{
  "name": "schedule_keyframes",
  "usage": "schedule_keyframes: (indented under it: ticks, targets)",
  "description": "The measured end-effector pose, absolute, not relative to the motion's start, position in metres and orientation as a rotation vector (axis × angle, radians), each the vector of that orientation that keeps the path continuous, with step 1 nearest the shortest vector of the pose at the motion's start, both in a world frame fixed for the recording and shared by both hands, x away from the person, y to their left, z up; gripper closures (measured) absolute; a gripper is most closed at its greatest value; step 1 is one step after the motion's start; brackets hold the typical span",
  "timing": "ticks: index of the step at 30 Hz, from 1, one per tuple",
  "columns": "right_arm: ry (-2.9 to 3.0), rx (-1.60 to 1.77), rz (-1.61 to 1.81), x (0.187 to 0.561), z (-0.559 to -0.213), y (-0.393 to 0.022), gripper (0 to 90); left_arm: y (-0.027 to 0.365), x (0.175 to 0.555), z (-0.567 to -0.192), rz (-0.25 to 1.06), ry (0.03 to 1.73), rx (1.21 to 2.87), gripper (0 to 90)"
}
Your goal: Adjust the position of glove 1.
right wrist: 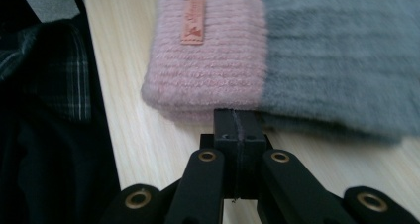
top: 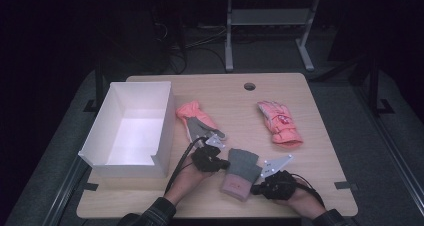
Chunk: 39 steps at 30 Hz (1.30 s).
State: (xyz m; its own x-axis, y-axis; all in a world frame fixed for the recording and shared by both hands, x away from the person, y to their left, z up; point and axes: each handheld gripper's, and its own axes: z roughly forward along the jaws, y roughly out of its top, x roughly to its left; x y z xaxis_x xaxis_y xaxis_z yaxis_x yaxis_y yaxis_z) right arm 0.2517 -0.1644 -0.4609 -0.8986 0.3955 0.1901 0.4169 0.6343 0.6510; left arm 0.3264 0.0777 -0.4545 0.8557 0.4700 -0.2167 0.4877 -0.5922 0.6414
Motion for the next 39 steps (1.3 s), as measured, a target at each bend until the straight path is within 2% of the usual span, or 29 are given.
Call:
schedule_keyframes:
  ticks: [16, 22, 24, 27, 34, 39]
  targets:
    - [-2.793, -0.607, -1.157, 0.250, -0.464, -0.109, 90.0, 0.073, 0.345, -0.450, -0.011, 0.668, 2.307, 89.7]
    - [-2.786, -0.659, -1.189, 0.246, -0.457, -0.127, 89.6, 0.081, 0.342, -0.440, -0.003, 0.662, 2.284, 87.8]
    - [-2.779, -0.700, -1.207, 0.244, -0.454, -0.138, 81.4, 0.083, 0.339, -0.435, 0.003, 0.664, 2.276, 82.9]
    - [-2.783, -0.773, -1.208, 0.242, -0.449, -0.159, 65.7, 0.084, 0.334, -0.428, 0.010, 0.644, 2.273, 67.7]
    - [-2.792, -1.004, -1.211, 0.243, -0.448, -0.193, 37.9, 0.077, 0.322, -0.430, 0.008, 0.582, 2.315, 33.7]
    - [-2.741, -1.192, -1.235, 0.245, -0.448, -0.220, 16.0, 0.065, 0.318, -0.437, 0.017, 0.564, 2.343, 17.6]
